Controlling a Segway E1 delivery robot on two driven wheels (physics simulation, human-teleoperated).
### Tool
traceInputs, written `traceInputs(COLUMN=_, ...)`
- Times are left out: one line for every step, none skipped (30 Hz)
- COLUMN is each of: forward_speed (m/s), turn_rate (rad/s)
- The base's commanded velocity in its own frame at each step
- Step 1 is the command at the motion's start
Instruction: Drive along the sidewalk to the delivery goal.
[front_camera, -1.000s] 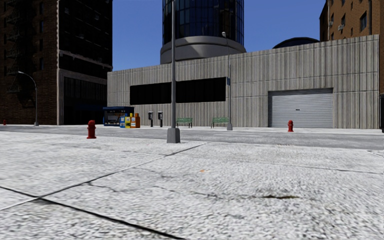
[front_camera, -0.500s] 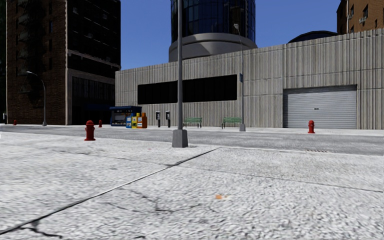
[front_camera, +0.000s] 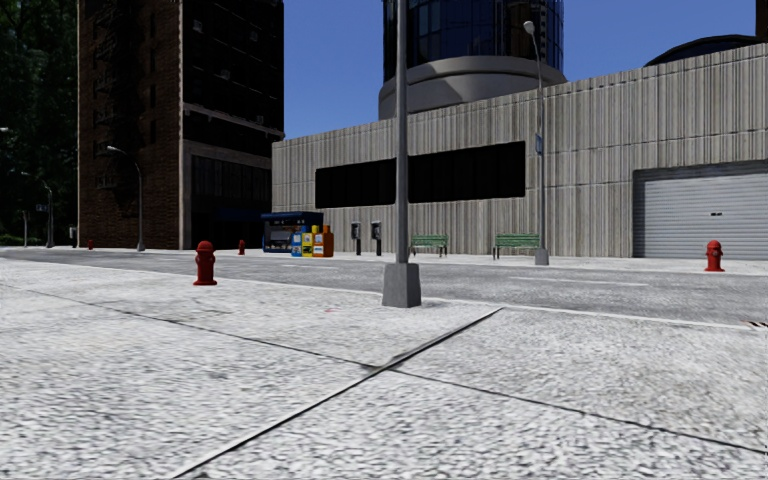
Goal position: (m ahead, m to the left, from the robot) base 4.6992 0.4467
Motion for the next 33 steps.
traceInputs(forward_speed=2.0, turn_rate=0.38)
traceInputs(forward_speed=2.0, turn_rate=0.38)
traceInputs(forward_speed=2.0, turn_rate=0.38)
traceInputs(forward_speed=2.0, turn_rate=0.38)
traceInputs(forward_speed=2.0, turn_rate=0.39)
traceInputs(forward_speed=2.0, turn_rate=0.39)
traceInputs(forward_speed=2.0, turn_rate=0.39)
traceInputs(forward_speed=2.0, turn_rate=0.39)
traceInputs(forward_speed=2.0, turn_rate=0.39)
traceInputs(forward_speed=2.0, turn_rate=0.39)
traceInputs(forward_speed=2.0, turn_rate=0.39)
traceInputs(forward_speed=2.0, turn_rate=0.39)
traceInputs(forward_speed=2.0, turn_rate=0.39)
traceInputs(forward_speed=2.0, turn_rate=0.39)
traceInputs(forward_speed=2.0, turn_rate=0.39)
traceInputs(forward_speed=2.0, turn_rate=0.39)
traceInputs(forward_speed=2.0, turn_rate=0.39)
traceInputs(forward_speed=2.0, turn_rate=0.39)
traceInputs(forward_speed=2.0, turn_rate=0.39)
traceInputs(forward_speed=2.0, turn_rate=0.37)
traceInputs(forward_speed=2.0, turn_rate=0.0)
traceInputs(forward_speed=2.0, turn_rate=0.0)
traceInputs(forward_speed=2.0, turn_rate=0.0)
traceInputs(forward_speed=2.0, turn_rate=0.0)
traceInputs(forward_speed=2.0, turn_rate=0.0)
traceInputs(forward_speed=2.0, turn_rate=0.0)
traceInputs(forward_speed=2.0, turn_rate=0.0)
traceInputs(forward_speed=2.0, turn_rate=0.0)
traceInputs(forward_speed=2.0, turn_rate=0.0)
traceInputs(forward_speed=2.0, turn_rate=0.0)
traceInputs(forward_speed=2.0, turn_rate=0.0)
traceInputs(forward_speed=2.0, turn_rate=0.0)
traceInputs(forward_speed=2.0, turn_rate=0.0)
